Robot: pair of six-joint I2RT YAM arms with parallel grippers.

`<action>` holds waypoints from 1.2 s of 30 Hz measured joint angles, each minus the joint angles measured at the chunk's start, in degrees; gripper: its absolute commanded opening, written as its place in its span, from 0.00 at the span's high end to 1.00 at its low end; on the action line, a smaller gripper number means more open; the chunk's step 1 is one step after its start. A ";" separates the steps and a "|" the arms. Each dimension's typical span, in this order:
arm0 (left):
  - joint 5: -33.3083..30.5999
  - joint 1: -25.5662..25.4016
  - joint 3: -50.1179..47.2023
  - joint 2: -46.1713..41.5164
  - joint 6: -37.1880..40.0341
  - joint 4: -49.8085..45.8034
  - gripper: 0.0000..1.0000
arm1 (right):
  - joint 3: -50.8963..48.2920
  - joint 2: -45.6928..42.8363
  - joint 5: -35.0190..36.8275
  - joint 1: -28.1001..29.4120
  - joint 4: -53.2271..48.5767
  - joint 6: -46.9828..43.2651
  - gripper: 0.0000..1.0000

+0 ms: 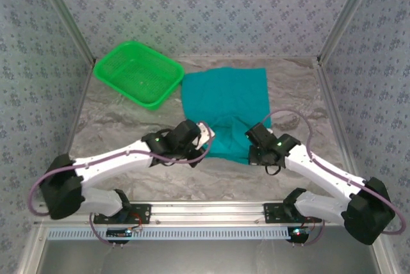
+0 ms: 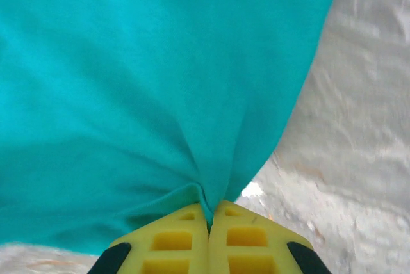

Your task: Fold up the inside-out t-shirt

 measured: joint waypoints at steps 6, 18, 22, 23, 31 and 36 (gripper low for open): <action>4.33 0.33 -6.99 0.15 -1.11 -2.67 0.46 | 0.50 1.42 -2.82 0.31 -5.27 1.53 0.57; 12.48 10.84 2.05 8.37 -8.15 8.74 0.41 | 18.53 22.62 -8.63 -2.05 15.08 -11.45 0.56; 10.69 11.02 5.01 16.02 -7.87 10.99 0.37 | 19.23 30.67 -4.44 -2.23 17.62 -12.48 0.82; 10.23 11.10 5.49 17.44 -7.87 11.28 0.36 | 19.26 31.28 -3.65 -2.45 17.66 -12.87 0.91; 6.97 11.58 11.82 25.88 -4.79 11.80 0.32 | 15.54 21.51 -8.61 -6.97 18.64 -16.79 1.00; 8.83 11.56 16.33 28.09 0.35 14.51 0.31 | 11.52 11.87 -21.55 -13.14 20.15 -22.01 1.00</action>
